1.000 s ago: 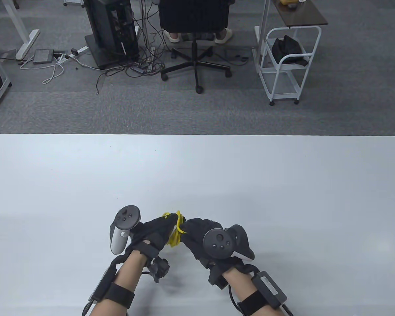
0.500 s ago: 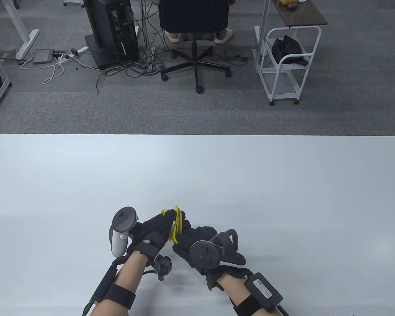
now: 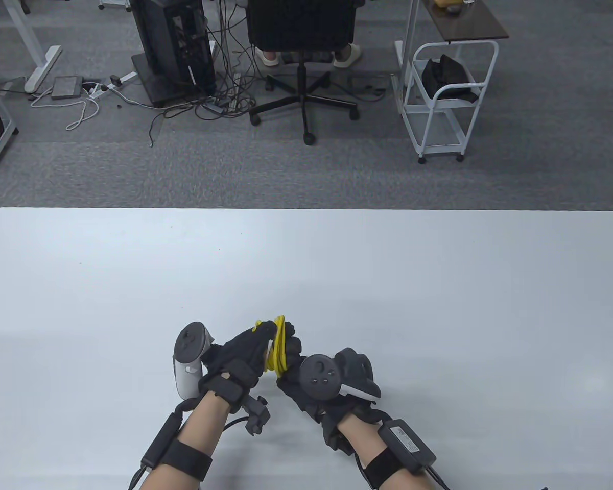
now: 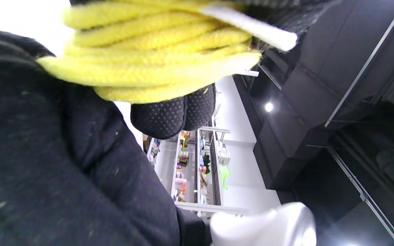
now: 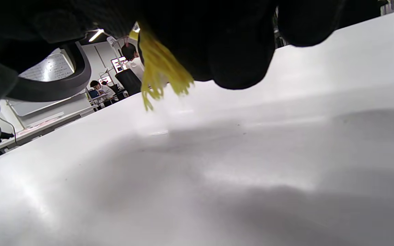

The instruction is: Coil the rope

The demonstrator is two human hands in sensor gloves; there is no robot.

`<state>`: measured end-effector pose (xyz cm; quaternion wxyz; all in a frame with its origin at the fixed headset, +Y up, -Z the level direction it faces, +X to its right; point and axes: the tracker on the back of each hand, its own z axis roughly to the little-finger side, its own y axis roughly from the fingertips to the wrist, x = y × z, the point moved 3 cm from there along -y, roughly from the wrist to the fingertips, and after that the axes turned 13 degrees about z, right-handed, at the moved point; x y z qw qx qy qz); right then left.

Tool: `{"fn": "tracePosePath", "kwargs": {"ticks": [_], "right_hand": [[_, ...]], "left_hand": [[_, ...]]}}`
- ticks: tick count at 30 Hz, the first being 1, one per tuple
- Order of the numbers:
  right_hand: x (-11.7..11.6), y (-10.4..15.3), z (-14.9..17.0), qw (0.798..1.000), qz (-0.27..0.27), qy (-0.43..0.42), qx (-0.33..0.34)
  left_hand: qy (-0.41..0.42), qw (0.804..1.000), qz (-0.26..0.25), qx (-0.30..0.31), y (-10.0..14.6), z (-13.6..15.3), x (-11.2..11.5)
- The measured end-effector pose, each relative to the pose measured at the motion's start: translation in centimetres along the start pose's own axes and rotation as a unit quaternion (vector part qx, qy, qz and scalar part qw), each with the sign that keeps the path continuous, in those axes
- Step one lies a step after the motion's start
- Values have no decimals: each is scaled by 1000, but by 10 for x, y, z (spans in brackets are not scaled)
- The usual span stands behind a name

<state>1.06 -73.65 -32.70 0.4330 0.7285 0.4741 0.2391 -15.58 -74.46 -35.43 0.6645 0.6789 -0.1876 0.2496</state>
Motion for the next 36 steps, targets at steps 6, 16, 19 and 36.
{"fn": "tracePosePath", "kwargs": {"ticks": [6,16,19,36], "right_hand": [[-9,-1,5,999,-42,-25,-20],[-7,-1,17,993,-59,-81,-65],[-8,-1,16,993,-63,-80,-65],[20,1,39,989,-31,-116,-86]], "left_hand": [[8,999,4,-32,-1,10,2],[-72,993,84,-28,-8,-1,14],[-129,991,19,-39,-7,-5,14],[-344,937,-65,3,6,-38,4]]}}
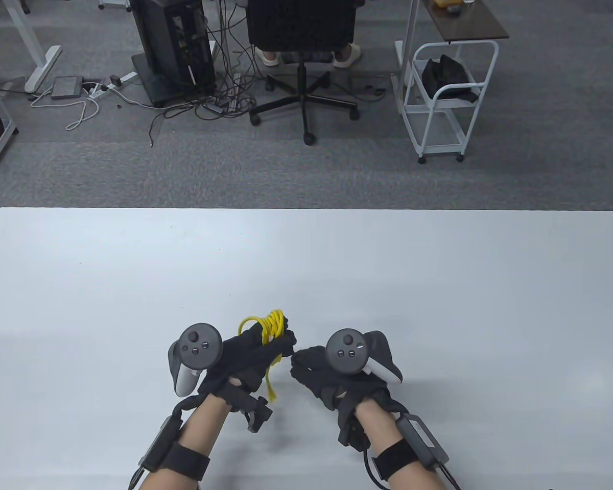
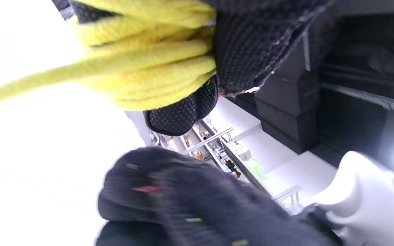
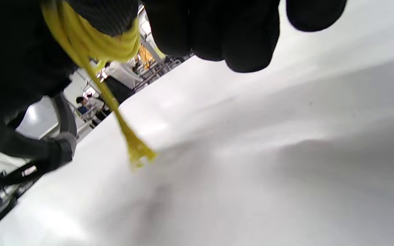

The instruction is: Coil the rope

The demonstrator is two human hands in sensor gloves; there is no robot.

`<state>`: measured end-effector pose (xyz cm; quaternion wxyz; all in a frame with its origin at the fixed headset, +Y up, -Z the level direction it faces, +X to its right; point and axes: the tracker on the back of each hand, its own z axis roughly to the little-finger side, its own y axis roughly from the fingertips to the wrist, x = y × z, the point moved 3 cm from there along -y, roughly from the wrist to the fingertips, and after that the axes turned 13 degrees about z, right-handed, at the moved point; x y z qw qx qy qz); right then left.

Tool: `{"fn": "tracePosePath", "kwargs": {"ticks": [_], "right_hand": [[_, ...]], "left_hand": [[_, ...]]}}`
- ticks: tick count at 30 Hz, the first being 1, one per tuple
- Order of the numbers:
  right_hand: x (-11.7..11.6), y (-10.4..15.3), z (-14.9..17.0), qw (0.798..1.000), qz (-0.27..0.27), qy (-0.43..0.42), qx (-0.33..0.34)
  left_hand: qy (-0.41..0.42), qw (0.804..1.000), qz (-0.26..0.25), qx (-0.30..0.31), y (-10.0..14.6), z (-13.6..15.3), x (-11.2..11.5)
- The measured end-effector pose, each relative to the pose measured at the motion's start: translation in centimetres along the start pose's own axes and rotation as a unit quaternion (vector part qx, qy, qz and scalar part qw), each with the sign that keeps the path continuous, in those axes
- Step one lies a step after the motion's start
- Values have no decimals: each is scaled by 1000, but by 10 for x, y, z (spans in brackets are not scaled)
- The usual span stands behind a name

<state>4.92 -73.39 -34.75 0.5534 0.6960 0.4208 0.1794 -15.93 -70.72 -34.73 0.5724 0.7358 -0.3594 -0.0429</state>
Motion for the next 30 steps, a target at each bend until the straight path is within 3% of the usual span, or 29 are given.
{"fn": "tracePosePath", "kwargs": {"ticks": [2,4,6,10,13,16,19,25,30], "right_hand": [[11,1,7,999,29,-20,-7],[20,3,14,997,59,-44,-8],[27,6,19,994,86,-74,-4],[31,7,20,984,99,-150,14],[25,5,12,981,69,-178,33],[18,4,0,985,48,-160,43],[15,4,-7,996,56,-63,37],[18,4,-8,997,65,-17,29],[22,2,-4,999,40,-4,25]], "left_hand": [[-89,996,-17,14,2,-13,0],[-196,979,-34,31,5,-27,3],[-331,941,-22,62,6,-43,14],[-567,814,39,121,8,-61,60],[-640,748,80,155,9,-62,91],[-657,727,99,176,10,-63,107],[-682,697,113,194,13,-62,116],[-692,676,129,218,15,-61,127],[-698,661,137,239,16,-62,133]]}}
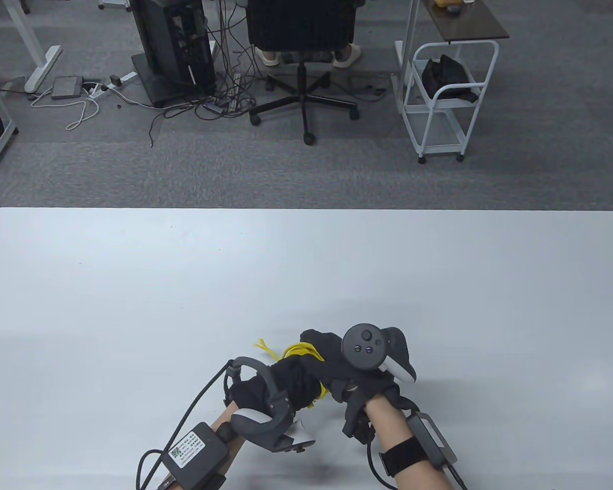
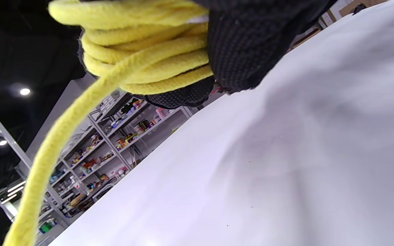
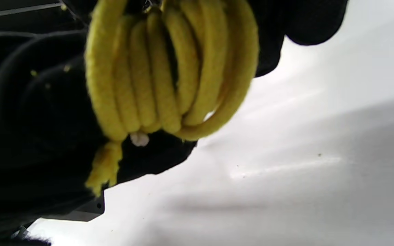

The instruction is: Coil the rope

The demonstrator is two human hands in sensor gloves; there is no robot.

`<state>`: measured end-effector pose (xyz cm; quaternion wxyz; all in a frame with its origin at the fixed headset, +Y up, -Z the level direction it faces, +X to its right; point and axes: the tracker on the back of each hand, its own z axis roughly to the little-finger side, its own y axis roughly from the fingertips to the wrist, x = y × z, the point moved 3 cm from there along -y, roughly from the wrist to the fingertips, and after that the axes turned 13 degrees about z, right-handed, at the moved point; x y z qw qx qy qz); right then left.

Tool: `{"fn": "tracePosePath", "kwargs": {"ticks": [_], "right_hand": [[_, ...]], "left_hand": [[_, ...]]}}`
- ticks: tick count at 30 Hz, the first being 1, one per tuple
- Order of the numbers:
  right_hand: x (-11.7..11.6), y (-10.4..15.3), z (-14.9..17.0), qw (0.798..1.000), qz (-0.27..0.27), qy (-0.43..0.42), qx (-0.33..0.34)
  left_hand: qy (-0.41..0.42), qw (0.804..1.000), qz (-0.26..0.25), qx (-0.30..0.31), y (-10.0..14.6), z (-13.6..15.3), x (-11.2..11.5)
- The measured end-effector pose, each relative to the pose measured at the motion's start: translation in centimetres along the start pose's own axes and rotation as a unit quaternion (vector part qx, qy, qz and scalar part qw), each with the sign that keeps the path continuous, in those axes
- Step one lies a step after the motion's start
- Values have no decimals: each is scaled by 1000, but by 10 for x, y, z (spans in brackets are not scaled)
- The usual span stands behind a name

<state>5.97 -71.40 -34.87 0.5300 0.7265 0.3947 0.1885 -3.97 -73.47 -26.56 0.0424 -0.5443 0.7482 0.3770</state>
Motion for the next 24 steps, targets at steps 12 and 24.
{"fn": "tracePosePath", "kwargs": {"ticks": [12,24], "right_hand": [[9,0,8,996,77,48,-22],[22,2,30,990,116,36,-77]], "left_hand": [[-16,1000,24,-11,-7,-2,4],[-14,998,43,-52,-5,4,8]]}}
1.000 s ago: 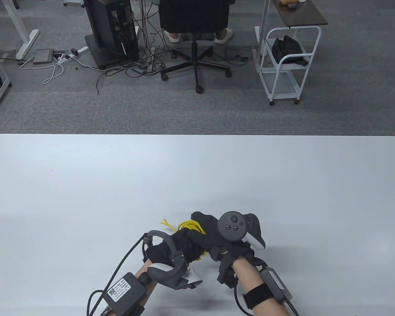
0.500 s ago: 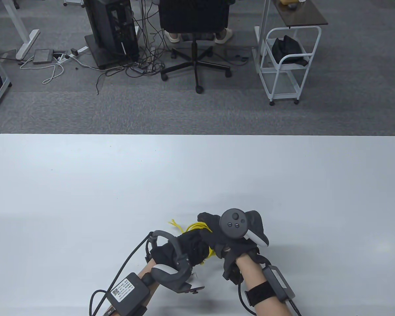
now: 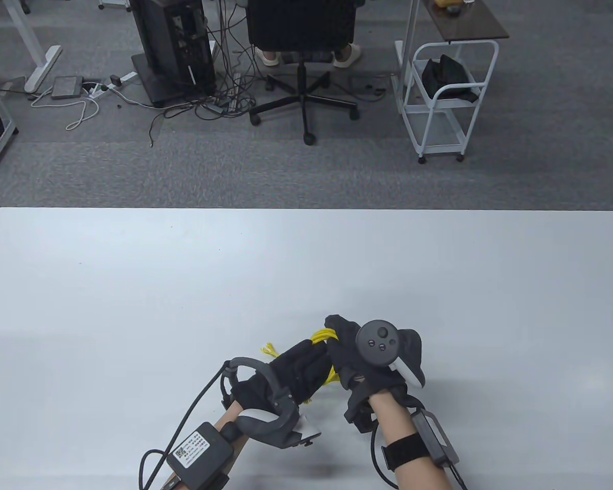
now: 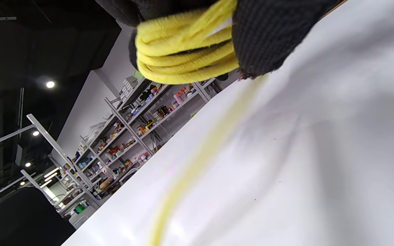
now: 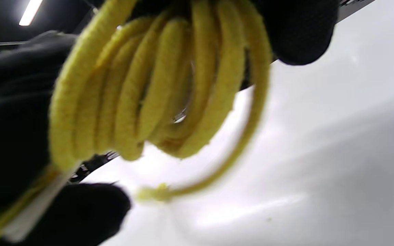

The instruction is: Coil the rope

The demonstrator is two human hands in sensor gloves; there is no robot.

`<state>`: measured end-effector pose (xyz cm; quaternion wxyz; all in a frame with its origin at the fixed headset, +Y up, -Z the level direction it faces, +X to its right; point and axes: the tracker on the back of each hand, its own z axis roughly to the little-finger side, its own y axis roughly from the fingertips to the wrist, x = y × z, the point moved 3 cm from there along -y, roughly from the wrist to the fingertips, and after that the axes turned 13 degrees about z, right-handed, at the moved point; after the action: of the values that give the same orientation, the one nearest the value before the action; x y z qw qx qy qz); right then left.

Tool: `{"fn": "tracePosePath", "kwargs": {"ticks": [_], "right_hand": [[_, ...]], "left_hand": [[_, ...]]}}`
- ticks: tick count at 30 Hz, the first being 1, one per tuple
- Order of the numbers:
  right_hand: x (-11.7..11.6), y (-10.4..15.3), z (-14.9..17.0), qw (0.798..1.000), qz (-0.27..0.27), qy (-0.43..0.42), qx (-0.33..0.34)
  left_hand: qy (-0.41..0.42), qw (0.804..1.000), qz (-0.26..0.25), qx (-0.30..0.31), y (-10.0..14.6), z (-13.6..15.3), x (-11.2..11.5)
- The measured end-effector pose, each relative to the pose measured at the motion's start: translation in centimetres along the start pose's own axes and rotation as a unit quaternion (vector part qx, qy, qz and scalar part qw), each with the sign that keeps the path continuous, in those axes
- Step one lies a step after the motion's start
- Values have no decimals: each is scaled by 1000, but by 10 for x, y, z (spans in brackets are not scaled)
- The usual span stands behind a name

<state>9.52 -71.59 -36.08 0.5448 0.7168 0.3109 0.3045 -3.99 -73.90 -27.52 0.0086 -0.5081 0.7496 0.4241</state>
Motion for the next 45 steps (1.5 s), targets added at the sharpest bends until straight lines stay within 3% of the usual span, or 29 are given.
{"fn": "tracePosePath", "kwargs": {"ticks": [3,5,9,16,20,37,43,45], "right_hand": [[6,-1,22,997,20,71,-32],[10,0,42,996,-1,79,-51],[12,0,65,994,-47,47,-89],[2,2,78,981,-88,150,-86],[-4,3,76,955,-121,262,-64],[18,5,63,971,-12,239,-12],[14,6,60,971,14,240,10],[11,7,61,969,8,245,8]], "left_hand": [[20,1000,-10,-11,5,4,-3],[46,999,-9,-28,9,12,-1],[94,992,39,-79,12,33,25],[125,974,137,-130,21,54,70],[147,963,172,-148,25,61,87],[160,947,219,-172,29,69,105],[147,939,257,-172,30,68,109],[156,940,245,-181,31,72,106]]}}
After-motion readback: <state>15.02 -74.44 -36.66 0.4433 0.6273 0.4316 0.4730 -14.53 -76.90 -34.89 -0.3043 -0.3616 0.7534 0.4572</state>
